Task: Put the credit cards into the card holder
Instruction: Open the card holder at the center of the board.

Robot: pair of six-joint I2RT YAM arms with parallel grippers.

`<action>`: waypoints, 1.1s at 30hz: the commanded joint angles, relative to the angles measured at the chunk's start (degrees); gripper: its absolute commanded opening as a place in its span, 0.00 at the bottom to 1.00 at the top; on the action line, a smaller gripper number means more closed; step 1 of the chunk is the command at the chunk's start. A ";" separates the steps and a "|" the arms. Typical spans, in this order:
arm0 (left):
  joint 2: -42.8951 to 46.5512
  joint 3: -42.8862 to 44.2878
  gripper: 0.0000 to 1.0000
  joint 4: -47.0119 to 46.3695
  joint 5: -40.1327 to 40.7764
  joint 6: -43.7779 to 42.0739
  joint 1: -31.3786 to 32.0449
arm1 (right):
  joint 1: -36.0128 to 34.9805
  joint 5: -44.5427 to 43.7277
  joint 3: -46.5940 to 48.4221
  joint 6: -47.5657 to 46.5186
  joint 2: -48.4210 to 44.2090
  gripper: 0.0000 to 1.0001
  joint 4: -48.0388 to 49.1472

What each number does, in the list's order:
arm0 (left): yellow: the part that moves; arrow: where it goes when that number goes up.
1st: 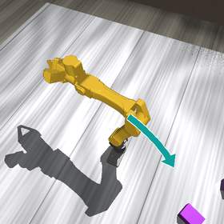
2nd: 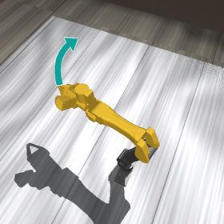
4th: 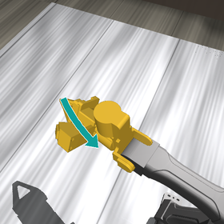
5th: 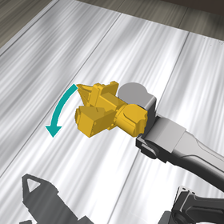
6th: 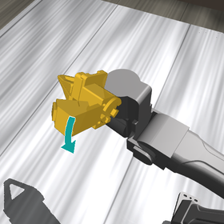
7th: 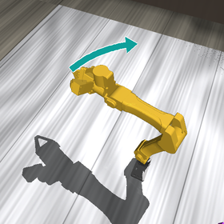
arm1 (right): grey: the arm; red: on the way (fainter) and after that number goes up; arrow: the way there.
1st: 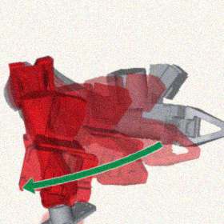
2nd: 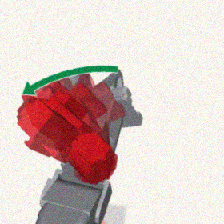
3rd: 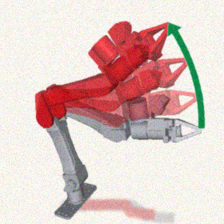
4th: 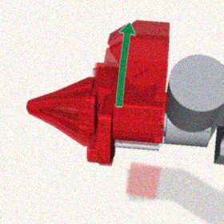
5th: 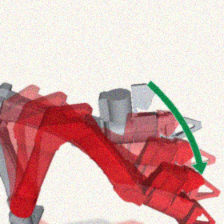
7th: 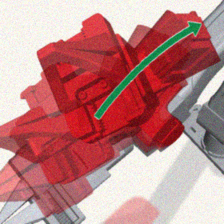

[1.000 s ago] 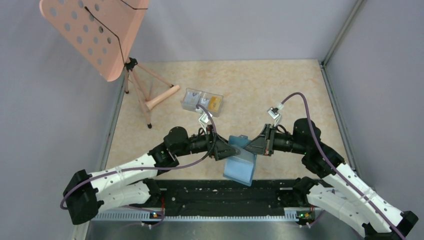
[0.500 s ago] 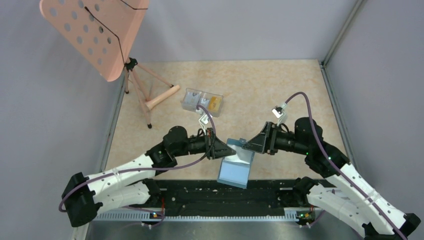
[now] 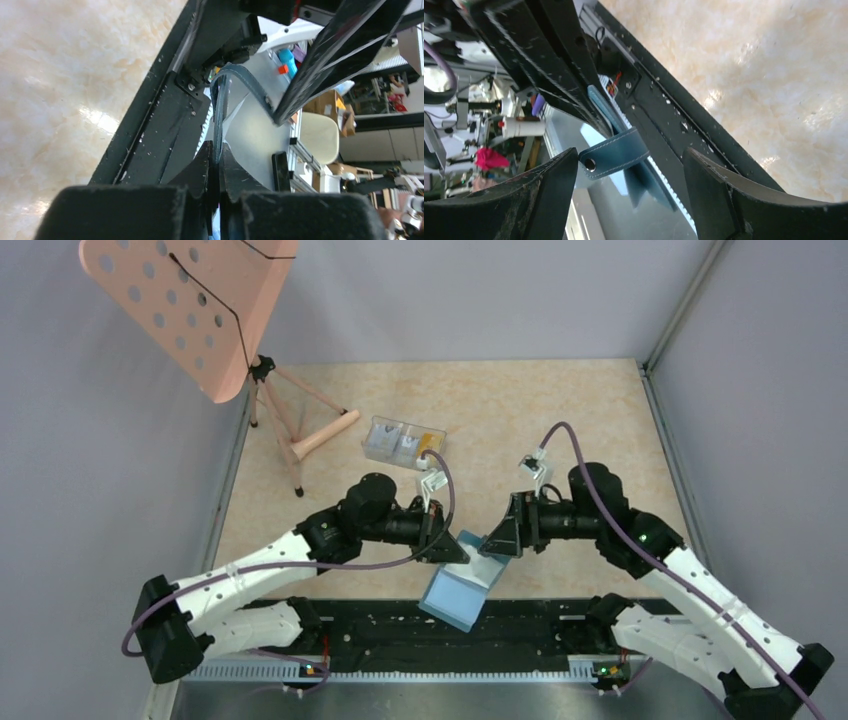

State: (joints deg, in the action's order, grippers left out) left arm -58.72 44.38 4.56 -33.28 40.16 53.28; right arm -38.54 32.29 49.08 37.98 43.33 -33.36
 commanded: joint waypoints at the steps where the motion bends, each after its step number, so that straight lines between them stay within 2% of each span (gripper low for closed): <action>1: -2.95 3.65 0.00 -3.43 -7.57 -0.21 -0.19 | 0.24 9.10 -3.61 -2.26 0.58 0.76 5.07; 4: -3.77 4.26 0.00 -4.95 -7.71 0.37 -0.19 | 0.23 15.19 -7.01 0.76 0.20 0.70 12.02; 7: -4.29 4.73 0.01 -6.30 -6.86 0.50 -0.20 | 0.14 19.62 -10.27 4.56 -0.19 0.57 18.77; 10: -4.84 5.25 0.06 -6.67 -5.97 0.66 -0.19 | -0.26 21.62 -12.27 6.48 -0.23 0.42 21.97; 11: -5.03 5.35 0.09 -6.89 -5.72 0.91 -0.19 | -0.48 22.29 -13.04 7.25 -0.08 0.36 23.35; 15: -5.54 5.41 0.17 -7.54 -5.00 1.32 -0.19 | -0.85 23.29 -14.51 9.48 0.75 0.00 26.75; 17: -5.40 5.50 0.19 -6.79 -3.53 1.19 -0.19 | -0.85 22.79 -14.47 9.72 1.17 0.00 26.95; 18: -5.16 5.47 0.24 -6.12 -2.25 0.87 -0.19 | -0.83 22.23 -14.39 9.72 1.31 0.00 26.95; 21: -2.99 5.58 0.50 -1.89 3.80 -0.61 -0.19 | -0.74 18.43 -14.02 9.49 1.32 0.00 25.82; 26: 2.19 5.81 0.76 8.27 21.89 -1.85 -0.23 | -0.19 11.35 -14.49 9.50 2.20 0.00 23.21; 29: 5.10 5.98 0.82 13.74 30.99 -0.62 -0.28 | 1.05 6.46 -15.45 10.45 2.67 0.00 21.94; 33: 8.23 4.42 0.85 16.40 37.19 1.42 -0.28 | 2.46 -1.08 -17.15 13.41 3.26 0.00 23.42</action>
State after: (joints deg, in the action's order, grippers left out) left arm -53.60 47.90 16.51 -7.79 39.92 53.25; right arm -37.76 40.16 33.21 48.27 46.00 -12.10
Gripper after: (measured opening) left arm 0.837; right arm 0.060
